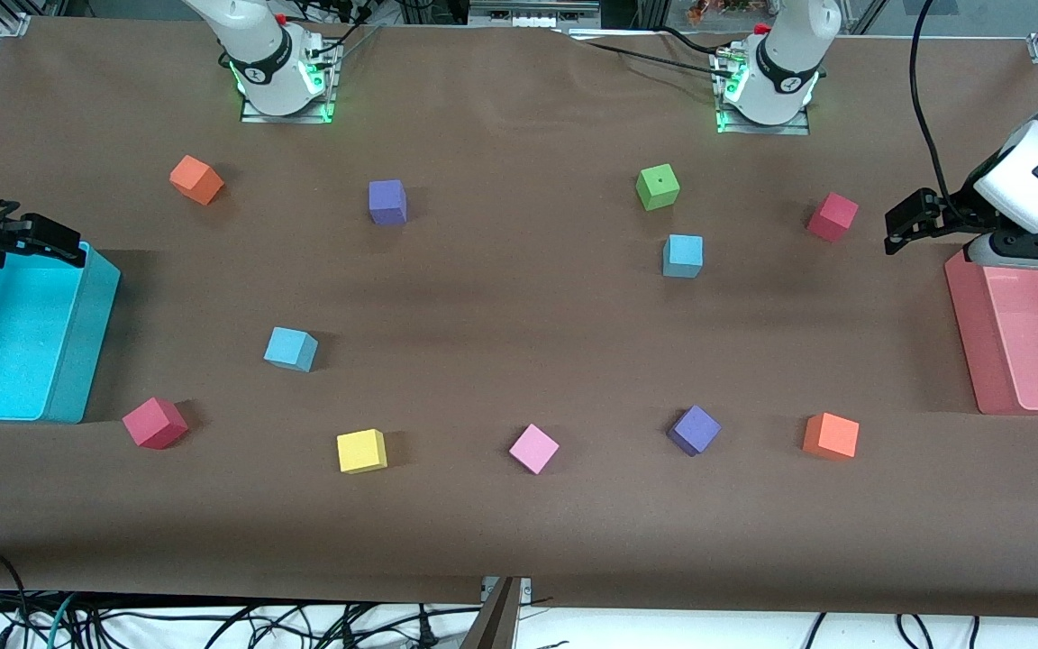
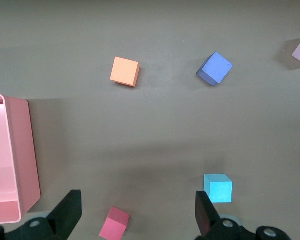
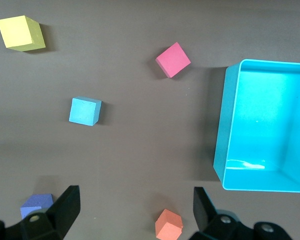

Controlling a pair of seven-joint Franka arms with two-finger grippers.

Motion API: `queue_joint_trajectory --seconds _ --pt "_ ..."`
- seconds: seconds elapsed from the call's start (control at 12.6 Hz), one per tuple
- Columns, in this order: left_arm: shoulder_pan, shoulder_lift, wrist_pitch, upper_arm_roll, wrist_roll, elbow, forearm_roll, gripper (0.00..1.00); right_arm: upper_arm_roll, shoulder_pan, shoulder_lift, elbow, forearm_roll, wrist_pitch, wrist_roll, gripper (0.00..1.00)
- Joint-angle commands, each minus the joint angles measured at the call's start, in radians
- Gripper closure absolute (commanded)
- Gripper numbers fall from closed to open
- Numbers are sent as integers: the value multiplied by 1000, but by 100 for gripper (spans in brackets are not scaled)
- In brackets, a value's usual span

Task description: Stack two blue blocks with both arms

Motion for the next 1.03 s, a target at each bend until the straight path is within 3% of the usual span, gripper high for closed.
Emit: queue_joint_trajectory --seconds 0.0,0.95 --pt "1 11 -14 -2 9 26 -18 0 7 -12 7 25 -7 -22 -5 0" --pt "11 -1 -42 6 13 26 -22 0 5 -13 7 25 -5 -19 -2 0"
